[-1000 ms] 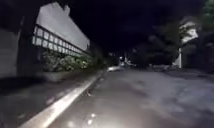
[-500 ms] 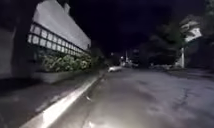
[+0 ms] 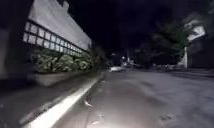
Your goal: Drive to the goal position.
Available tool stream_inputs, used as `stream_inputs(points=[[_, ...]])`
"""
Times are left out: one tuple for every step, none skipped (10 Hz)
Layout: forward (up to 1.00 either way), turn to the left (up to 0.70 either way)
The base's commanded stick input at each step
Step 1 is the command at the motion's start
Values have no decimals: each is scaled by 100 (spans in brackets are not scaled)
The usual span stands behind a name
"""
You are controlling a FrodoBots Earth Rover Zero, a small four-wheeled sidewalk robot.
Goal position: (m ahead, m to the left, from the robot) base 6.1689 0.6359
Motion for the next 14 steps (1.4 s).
stream_inputs(points=[[50, 0], [50, 0], [50, 0], [50, 0], [50, 0], [50, 0], [50, 0], [50, 0], [50, 0], [50, 0], [50, 0], [50, 0], [50, 0], [50, 0]])
